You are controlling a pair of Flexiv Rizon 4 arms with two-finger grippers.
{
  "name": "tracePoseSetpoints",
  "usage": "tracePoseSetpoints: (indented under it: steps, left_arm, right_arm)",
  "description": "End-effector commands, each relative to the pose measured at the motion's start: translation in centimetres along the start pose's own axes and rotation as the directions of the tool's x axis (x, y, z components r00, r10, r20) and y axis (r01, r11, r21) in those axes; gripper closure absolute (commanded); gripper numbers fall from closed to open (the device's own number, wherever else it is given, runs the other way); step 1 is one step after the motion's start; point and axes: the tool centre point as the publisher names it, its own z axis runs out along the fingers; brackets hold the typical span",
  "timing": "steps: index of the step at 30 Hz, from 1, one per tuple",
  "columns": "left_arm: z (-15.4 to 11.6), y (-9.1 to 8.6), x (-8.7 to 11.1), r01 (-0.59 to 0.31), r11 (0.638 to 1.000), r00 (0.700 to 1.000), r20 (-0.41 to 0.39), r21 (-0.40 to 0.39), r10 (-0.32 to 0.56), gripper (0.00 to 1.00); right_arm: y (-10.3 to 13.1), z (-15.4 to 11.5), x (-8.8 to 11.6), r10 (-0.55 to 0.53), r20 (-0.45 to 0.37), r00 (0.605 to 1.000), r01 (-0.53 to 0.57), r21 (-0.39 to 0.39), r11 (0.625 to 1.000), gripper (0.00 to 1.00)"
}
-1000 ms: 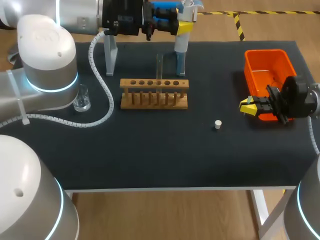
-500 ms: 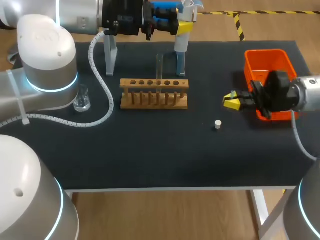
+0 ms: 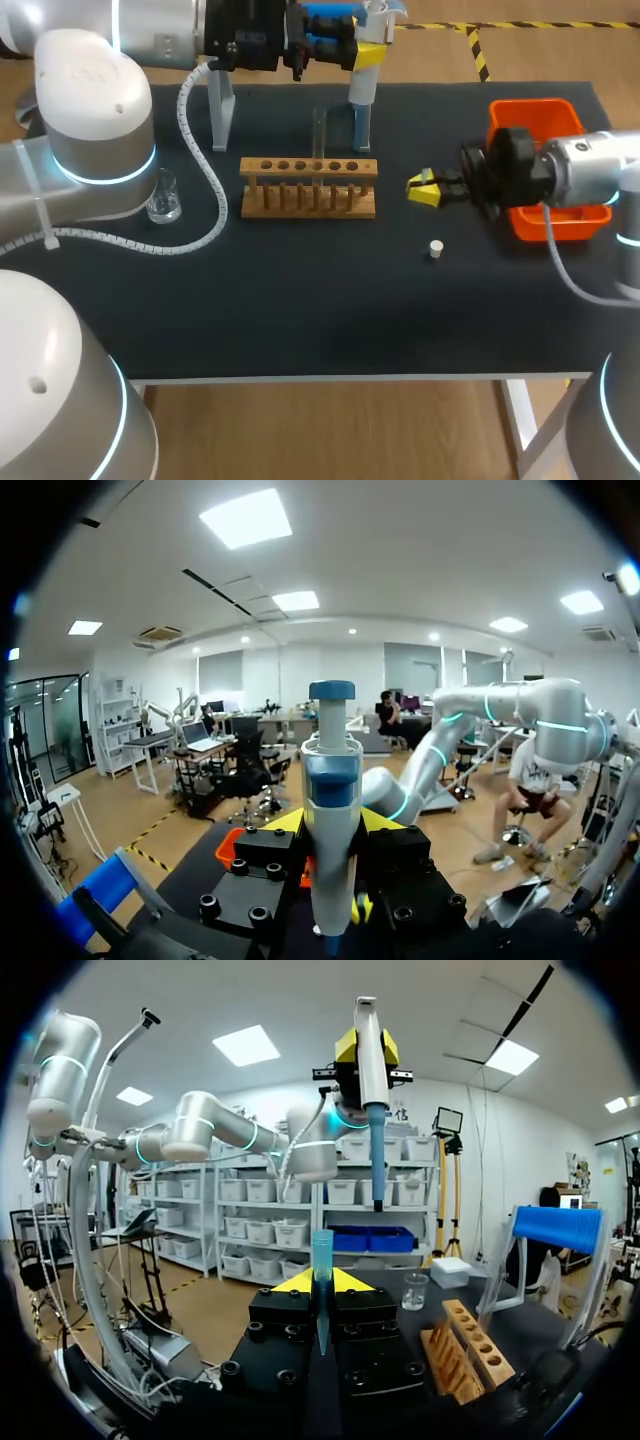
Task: Invert the test tube, pick up the pipette, mount the tip to pipette, aspirate from beaker and dispense into the tube, eject the tip, return the pipette, and cap with the stopper.
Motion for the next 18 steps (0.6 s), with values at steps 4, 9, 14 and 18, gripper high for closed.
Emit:
tracePoseSetpoints:
  steps: [4, 9, 14, 18]
  left_arm:
    - [0.0, 0.0, 0.0, 0.000, 1.000, 1.000, 0.000, 0.001, 0.000, 1.00]
    - [0.0, 0.0, 0.0, 0.000, 1.000, 1.000, 0.000, 0.001, 0.000, 1.00]
    - [0.0, 0.0, 0.0, 0.000, 1.000, 1.000, 0.000, 0.001, 0.000, 1.00]
    - [0.0, 0.0, 0.0, 0.000, 1.000, 1.000, 0.000, 0.001, 0.000, 1.00]
  right_arm:
    - [0.0, 2.5, -1.1, -0.007, -0.013, 1.000, 0.007, -0.004, 1.000, 1.00]
    - [-0.3, 3.7, -1.7, -0.011, -0.024, 1.000, 0.011, 0.005, 1.000, 1.00]
    - [-0.5, 4.5, -2.3, -0.005, -0.024, 1.000, 0.006, 0.012, 1.000, 1.00]
    - [-0.7, 5.1, -2.8, 0.000, -0.026, 1.000, 0.000, 0.016, 1.000, 1.00]
